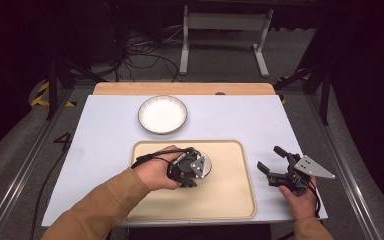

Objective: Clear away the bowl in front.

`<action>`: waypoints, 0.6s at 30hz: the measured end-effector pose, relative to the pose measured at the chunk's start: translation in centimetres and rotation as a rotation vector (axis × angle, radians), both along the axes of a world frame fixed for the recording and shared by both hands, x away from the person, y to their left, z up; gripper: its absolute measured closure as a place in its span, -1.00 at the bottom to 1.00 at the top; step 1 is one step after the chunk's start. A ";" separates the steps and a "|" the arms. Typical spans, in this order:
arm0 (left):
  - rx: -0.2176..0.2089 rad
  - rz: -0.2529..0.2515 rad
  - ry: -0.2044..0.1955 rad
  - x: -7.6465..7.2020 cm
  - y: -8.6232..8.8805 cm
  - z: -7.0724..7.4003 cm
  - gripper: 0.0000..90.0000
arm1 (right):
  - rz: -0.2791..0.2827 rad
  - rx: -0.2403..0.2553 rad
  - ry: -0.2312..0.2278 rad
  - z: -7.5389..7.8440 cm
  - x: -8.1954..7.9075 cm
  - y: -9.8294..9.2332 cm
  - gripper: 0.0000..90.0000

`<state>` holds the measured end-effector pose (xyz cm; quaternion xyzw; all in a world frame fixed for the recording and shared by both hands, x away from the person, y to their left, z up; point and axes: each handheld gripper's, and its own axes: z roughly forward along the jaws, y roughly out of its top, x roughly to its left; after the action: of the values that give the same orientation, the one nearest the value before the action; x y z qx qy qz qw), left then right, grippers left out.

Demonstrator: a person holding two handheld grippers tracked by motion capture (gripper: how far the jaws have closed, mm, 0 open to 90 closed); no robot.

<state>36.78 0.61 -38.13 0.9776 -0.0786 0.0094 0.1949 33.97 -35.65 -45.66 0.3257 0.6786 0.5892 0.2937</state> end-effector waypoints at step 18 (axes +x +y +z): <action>0.021 0.007 0.021 -0.1 0.0 -0.5 0.84 | -0.002 0.000 -0.001 0.0 0.0 0.0 -0.74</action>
<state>36.65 0.65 -38.68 0.9800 -0.0734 -0.0011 0.1852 33.97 -35.62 -45.66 0.3260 0.6784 0.5890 0.2944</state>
